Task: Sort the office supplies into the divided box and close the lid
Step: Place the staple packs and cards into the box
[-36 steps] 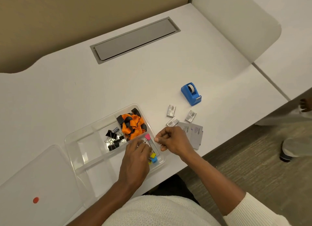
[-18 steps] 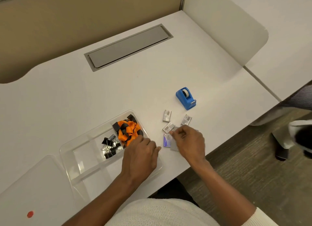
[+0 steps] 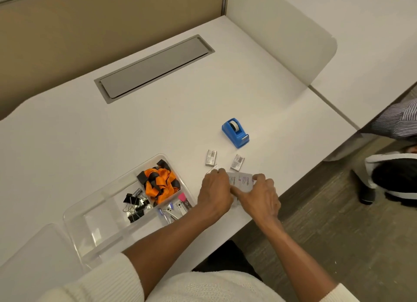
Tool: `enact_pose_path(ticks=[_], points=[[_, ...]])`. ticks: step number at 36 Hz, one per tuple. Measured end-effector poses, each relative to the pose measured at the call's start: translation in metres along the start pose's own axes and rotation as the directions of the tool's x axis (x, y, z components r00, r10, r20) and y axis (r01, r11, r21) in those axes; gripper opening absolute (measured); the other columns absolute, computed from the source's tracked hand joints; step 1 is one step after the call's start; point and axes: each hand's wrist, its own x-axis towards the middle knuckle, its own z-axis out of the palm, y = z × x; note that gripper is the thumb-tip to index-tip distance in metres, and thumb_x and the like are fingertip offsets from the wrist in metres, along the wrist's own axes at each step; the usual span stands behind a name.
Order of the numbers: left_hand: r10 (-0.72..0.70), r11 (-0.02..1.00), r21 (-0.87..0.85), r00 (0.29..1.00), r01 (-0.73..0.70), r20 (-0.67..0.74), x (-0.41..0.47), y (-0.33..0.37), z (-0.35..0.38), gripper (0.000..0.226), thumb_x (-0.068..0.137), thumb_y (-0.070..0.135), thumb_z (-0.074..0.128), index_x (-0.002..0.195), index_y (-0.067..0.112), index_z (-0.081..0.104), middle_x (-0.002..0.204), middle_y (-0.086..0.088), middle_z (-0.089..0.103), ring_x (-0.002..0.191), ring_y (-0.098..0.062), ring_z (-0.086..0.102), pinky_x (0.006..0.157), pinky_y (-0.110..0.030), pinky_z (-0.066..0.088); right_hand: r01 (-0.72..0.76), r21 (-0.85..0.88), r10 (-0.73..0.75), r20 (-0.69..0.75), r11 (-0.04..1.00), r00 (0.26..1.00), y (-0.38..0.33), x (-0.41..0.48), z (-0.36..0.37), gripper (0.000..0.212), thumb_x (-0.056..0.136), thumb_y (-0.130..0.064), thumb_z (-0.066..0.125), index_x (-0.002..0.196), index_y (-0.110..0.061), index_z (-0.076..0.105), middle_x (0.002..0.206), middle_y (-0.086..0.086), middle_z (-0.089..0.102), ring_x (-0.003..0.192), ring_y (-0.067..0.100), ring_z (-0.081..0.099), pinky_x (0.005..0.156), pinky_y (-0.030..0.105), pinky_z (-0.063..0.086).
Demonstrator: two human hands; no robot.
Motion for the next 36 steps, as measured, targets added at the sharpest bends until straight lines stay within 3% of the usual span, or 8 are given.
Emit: enact_pose_path(ticks=[4,10,15,18,23,27,32,36], points=[[0.019,1.000,0.023,1.000,-0.019,0.003,0.000,0.006,0.007,0.056,0.087,0.024,0.079,0.134,0.012,0.052,0.126,-0.011,0.058,0.120,-0.025,0.059,0.095,-0.032,0.057,-0.047,0.064,0.044,0.040,0.997,0.998,-0.004,0.002,0.004,0.090,0.066,-0.066,0.083,0.134,-0.022,0.044,0.113,0.007,0.054,0.105,0.026,0.060,0.078,0.041,0.057],[0.022,0.998,-0.065,0.999,-0.025,-0.046,0.002,0.011,0.007,0.055,0.083,0.021,0.084,0.127,0.013,0.053,0.126,-0.009,0.057,0.123,-0.024,0.053,0.094,-0.033,0.057,-0.109,0.284,0.078,0.118,0.953,0.990,0.002,0.012,0.003,0.064,0.075,-0.044,0.089,0.124,-0.019,0.056,0.119,0.007,0.069,0.100,0.024,0.070,0.077,0.036,0.063],[-0.007,0.980,-0.198,0.999,-0.003,-0.049,0.000,0.013,0.004,0.053,0.081,0.024,0.086,0.123,0.015,0.056,0.127,-0.006,0.058,0.124,-0.024,0.055,0.095,-0.036,0.060,-0.077,0.399,0.037,0.107,0.914,0.994,0.003,0.010,-0.001,0.055,0.079,-0.031,0.089,0.126,-0.021,0.062,0.118,0.005,0.071,0.084,0.014,0.068,0.055,0.016,0.054],[-0.033,0.956,-0.293,0.999,0.021,-0.034,-0.005,0.011,-0.004,0.046,0.086,0.026,0.082,0.121,0.017,0.053,0.127,-0.005,0.059,0.124,-0.025,0.060,0.094,-0.036,0.062,-0.012,0.397,-0.006,0.044,0.918,0.999,0.001,0.003,-0.010,0.053,0.079,-0.029,0.089,0.124,-0.023,0.061,0.114,0.003,0.070,0.072,0.007,0.066,0.053,0.017,0.057],[-0.109,0.905,-0.421,0.991,0.067,-0.076,-0.025,-0.003,-0.033,0.050,0.092,0.032,0.076,0.128,0.024,0.043,0.126,0.000,0.063,0.116,-0.025,0.068,0.084,-0.031,0.064,0.085,0.528,-0.135,0.056,0.845,0.989,-0.018,-0.014,-0.025,0.047,0.082,-0.033,0.086,0.122,-0.027,0.062,0.112,-0.001,0.073,0.086,0.014,0.073,0.067,0.027,0.066],[-0.247,0.907,-0.397,0.940,0.139,-0.236,-0.047,-0.031,-0.060,0.050,0.095,0.037,0.070,0.137,0.021,0.049,0.125,0.001,0.062,0.109,-0.022,0.066,0.076,-0.026,0.061,0.198,0.592,-0.319,0.106,0.781,0.942,-0.048,-0.030,-0.029,0.046,0.082,-0.039,0.085,0.122,-0.031,0.064,0.107,-0.007,0.072,0.089,0.015,0.071,0.064,0.023,0.063],[-0.334,0.813,-0.570,0.898,0.119,-0.288,-0.083,-0.071,-0.087,0.032,0.101,0.047,0.058,0.112,0.022,0.075,0.093,0.011,0.073,0.074,-0.002,0.068,0.053,-0.009,0.051,0.346,0.562,-0.507,0.156,0.752,0.848,-0.083,-0.049,-0.011,0.055,0.087,-0.027,0.082,0.139,-0.028,0.062,0.112,-0.006,0.069,0.089,0.011,0.067,0.067,0.021,0.062],[-0.416,0.776,-0.611,0.856,0.157,-0.307,-0.110,-0.101,-0.097,0.026,0.099,0.042,0.064,0.115,0.028,0.079,0.100,0.007,0.079,0.080,-0.006,0.070,0.068,-0.019,0.060,0.470,0.528,-0.645,0.211,0.708,0.734,-0.105,-0.067,0.005,0.058,0.089,-0.024,0.079,0.143,-0.027,0.057,0.110,-0.006,0.064,0.095,0.007,0.067,0.072,0.021,0.062]])
